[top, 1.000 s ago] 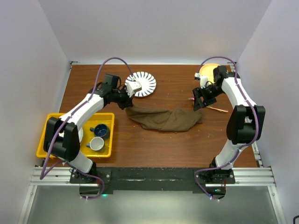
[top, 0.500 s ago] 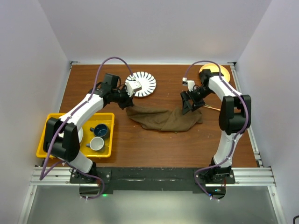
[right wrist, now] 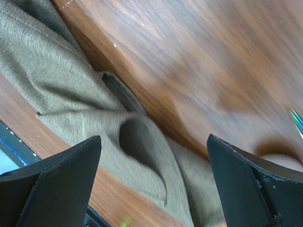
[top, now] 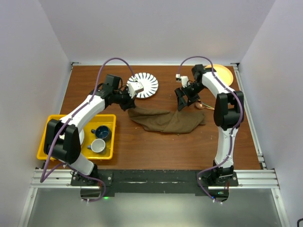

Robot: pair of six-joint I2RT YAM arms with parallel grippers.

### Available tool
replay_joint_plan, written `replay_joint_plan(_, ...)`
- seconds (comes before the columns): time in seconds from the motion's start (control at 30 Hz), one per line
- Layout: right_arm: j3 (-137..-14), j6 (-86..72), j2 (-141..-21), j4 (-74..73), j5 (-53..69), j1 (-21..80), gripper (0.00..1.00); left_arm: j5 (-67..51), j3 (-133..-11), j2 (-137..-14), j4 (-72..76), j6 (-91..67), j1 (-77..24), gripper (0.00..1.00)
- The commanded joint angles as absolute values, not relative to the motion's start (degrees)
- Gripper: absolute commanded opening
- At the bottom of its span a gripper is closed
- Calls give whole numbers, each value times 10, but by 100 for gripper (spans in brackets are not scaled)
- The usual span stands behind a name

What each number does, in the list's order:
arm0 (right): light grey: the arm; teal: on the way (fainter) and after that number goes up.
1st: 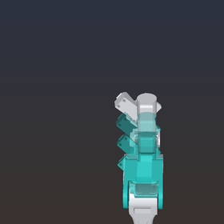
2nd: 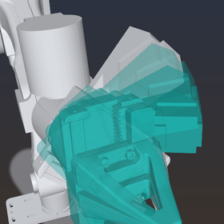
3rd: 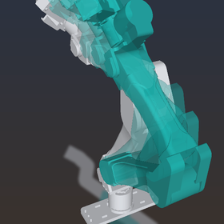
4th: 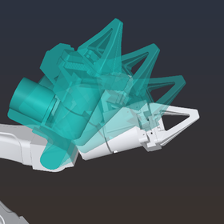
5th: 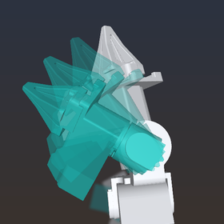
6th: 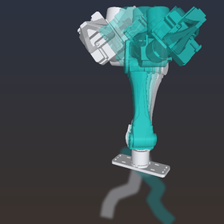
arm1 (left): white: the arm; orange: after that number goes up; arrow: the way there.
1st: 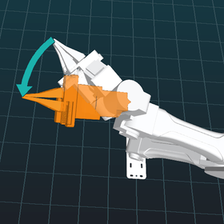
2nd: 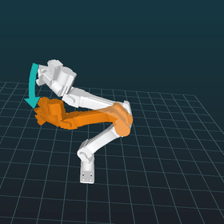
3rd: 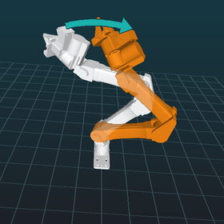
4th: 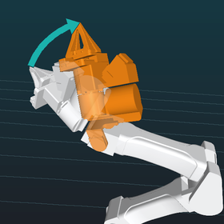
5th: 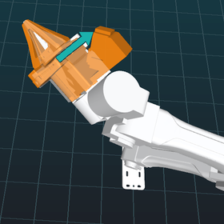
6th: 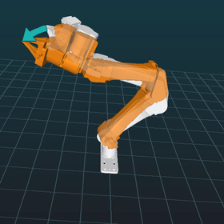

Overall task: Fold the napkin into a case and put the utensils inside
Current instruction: Flatten out the crumpled napkin at the center of the board.

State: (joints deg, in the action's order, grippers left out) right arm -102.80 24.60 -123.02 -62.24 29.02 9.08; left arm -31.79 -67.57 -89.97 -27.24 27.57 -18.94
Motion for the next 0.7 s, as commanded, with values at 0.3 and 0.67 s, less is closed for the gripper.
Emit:
replay_joint_plan(0.3, -1010, 330, -1233, -725, 362, 105, 12, -328, -700, -871, -258, 232, -177, 0)
replay_joint_plan(0.67, -1121, 415, -1128, -838, 375, 105, 0, -367, -773, -824, -306, 235, -132, 0)
